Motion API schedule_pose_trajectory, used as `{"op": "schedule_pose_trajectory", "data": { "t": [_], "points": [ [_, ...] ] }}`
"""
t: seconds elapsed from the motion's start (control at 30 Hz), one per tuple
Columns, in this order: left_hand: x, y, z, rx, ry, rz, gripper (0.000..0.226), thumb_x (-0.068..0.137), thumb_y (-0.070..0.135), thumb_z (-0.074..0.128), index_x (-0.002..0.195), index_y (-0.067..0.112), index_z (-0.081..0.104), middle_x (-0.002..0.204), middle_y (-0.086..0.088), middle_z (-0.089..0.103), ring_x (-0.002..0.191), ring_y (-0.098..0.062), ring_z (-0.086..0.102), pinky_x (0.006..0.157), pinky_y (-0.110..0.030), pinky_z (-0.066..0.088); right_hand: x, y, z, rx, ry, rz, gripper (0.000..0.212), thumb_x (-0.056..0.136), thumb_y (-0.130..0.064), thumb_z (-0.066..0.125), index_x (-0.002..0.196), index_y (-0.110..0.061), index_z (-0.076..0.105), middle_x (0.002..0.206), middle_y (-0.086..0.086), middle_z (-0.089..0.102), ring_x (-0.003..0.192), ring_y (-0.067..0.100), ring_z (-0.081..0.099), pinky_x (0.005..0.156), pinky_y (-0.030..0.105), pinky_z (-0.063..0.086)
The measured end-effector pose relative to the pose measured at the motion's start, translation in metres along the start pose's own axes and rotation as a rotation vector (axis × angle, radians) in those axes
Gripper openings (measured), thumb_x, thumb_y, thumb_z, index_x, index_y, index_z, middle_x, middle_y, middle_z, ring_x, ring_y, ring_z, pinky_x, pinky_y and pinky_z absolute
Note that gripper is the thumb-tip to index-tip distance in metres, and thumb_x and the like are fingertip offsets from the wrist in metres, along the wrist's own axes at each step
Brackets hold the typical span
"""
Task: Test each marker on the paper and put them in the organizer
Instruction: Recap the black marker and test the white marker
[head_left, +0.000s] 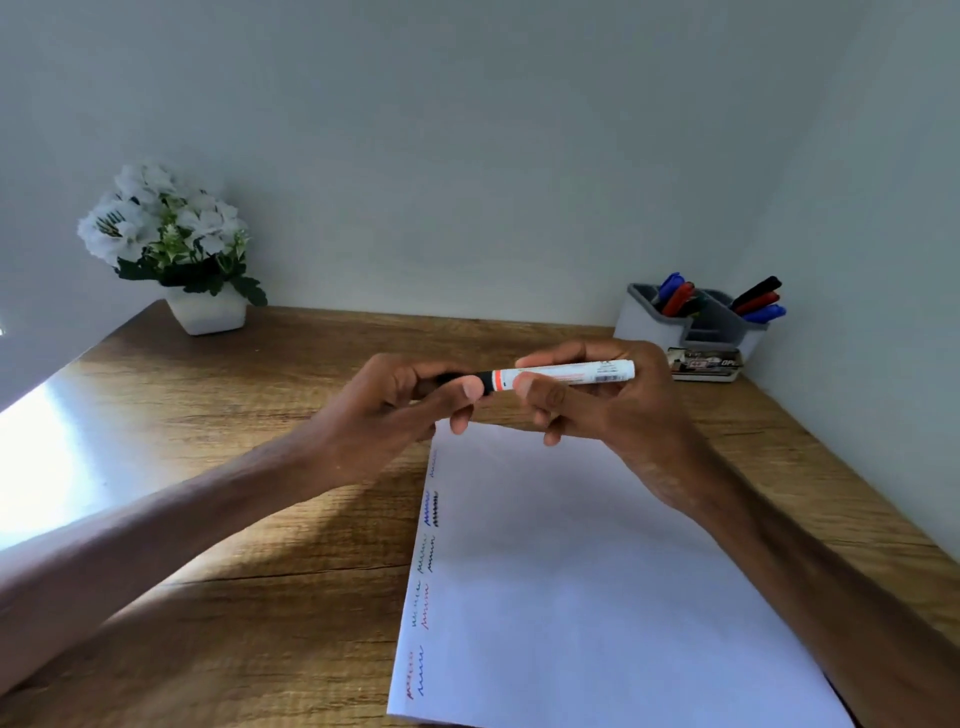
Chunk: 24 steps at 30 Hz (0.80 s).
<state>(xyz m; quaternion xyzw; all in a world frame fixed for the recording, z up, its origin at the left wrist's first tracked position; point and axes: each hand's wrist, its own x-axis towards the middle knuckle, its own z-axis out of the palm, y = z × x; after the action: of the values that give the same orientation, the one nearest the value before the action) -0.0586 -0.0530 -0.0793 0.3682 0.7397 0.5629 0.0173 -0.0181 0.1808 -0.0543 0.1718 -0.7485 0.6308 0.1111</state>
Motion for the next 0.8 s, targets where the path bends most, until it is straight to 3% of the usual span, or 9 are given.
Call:
{"op": "schedule_pose_trajectory", "data": {
  "t": [0.1, 0.23, 0.33, 0.47, 0.53, 0.67, 0.73, 0.8],
  "points": [
    [0.004, 0.008, -0.004, -0.078, 0.135, -0.017, 0.031, 0.091, 0.034, 0.066, 0.11, 0.011, 0.074, 0.077, -0.007, 0.072, 0.063, -0.02, 0.05, 0.054, -0.027, 0.038, 0.002, -0.003, -0.008, -0.047, -0.007, 0.036, 0.021, 0.082, -0.013, 0.084, 0.103, -0.011, 0.082, 0.091, 0.011, 0.08, 0.078, 0.015, 0.072, 0.07, 0.029, 0.06],
    [0.015, 0.019, 0.001, -0.068, 0.217, 0.04, 0.023, 0.089, 0.019, 0.069, 0.105, 0.003, 0.074, 0.077, -0.007, 0.073, 0.062, -0.007, 0.06, 0.055, -0.013, 0.042, 0.005, -0.006, -0.022, -0.23, -0.031, -0.013, 0.02, 0.083, -0.016, 0.085, 0.102, -0.016, 0.082, 0.085, -0.004, 0.081, 0.075, 0.005, 0.073, 0.066, 0.019, 0.054],
    [0.028, 0.023, 0.02, -0.023, 0.199, 0.069, 0.023, 0.089, 0.028, 0.074, 0.1, 0.008, 0.076, 0.078, -0.008, 0.075, 0.063, -0.009, 0.061, 0.057, -0.018, 0.041, 0.004, -0.008, -0.027, -0.33, -0.013, -0.069, 0.02, 0.082, -0.021, 0.086, 0.101, -0.024, 0.082, 0.086, -0.009, 0.08, 0.076, 0.002, 0.073, 0.07, 0.022, 0.057],
    [0.05, 0.033, 0.043, -0.017, 0.239, 0.041, 0.016, 0.09, 0.023, 0.073, 0.101, 0.012, 0.077, 0.084, 0.003, 0.077, 0.066, 0.001, 0.064, 0.062, -0.012, 0.045, 0.009, -0.006, -0.041, -0.57, 0.057, -0.152, 0.02, 0.089, -0.027, 0.079, 0.109, -0.025, 0.079, 0.092, -0.014, 0.078, 0.087, -0.004, 0.071, 0.071, 0.006, 0.048],
    [0.066, 0.034, 0.052, 0.026, 0.23, 0.008, 0.014, 0.091, 0.02, 0.075, 0.105, 0.017, 0.075, 0.087, 0.005, 0.076, 0.074, -0.001, 0.067, 0.067, -0.016, 0.049, 0.012, -0.005, -0.054, -0.66, 0.152, -0.192, 0.018, 0.092, -0.028, 0.076, 0.11, -0.022, 0.076, 0.093, -0.016, 0.075, 0.086, -0.004, 0.069, 0.069, 0.007, 0.048],
    [0.088, 0.034, 0.075, 0.31, 0.01, -0.027, 0.018, 0.086, 0.028, 0.077, 0.104, 0.025, 0.073, 0.093, 0.012, 0.075, 0.086, -0.003, 0.069, 0.081, -0.034, 0.059, 0.016, -0.005, -0.087, -0.7, 0.433, -0.275, 0.026, 0.092, -0.018, 0.075, 0.117, -0.017, 0.068, 0.099, -0.01, 0.073, 0.088, -0.008, 0.067, 0.075, 0.017, 0.058],
    [0.089, 0.038, 0.09, 0.551, -0.178, -0.02, 0.025, 0.088, 0.036, 0.074, 0.109, 0.022, 0.072, 0.102, 0.011, 0.071, 0.09, -0.002, 0.063, 0.084, -0.032, 0.054, 0.015, -0.009, -0.102, -0.63, 0.541, -0.285, 0.04, 0.091, -0.015, 0.076, 0.128, -0.018, 0.058, 0.106, -0.004, 0.075, 0.091, 0.002, 0.073, 0.077, 0.022, 0.061],
    [0.09, 0.037, 0.101, 0.701, -0.36, 0.02, 0.031, 0.093, 0.04, 0.069, 0.116, 0.02, 0.07, 0.114, 0.007, 0.068, 0.098, -0.004, 0.058, 0.086, -0.03, 0.051, 0.012, -0.015, -0.114, -0.547, 0.624, -0.312, 0.06, 0.091, -0.009, 0.076, 0.141, -0.021, 0.045, 0.105, -0.001, 0.074, 0.089, 0.002, 0.074, 0.074, 0.015, 0.058]
  ]
}}
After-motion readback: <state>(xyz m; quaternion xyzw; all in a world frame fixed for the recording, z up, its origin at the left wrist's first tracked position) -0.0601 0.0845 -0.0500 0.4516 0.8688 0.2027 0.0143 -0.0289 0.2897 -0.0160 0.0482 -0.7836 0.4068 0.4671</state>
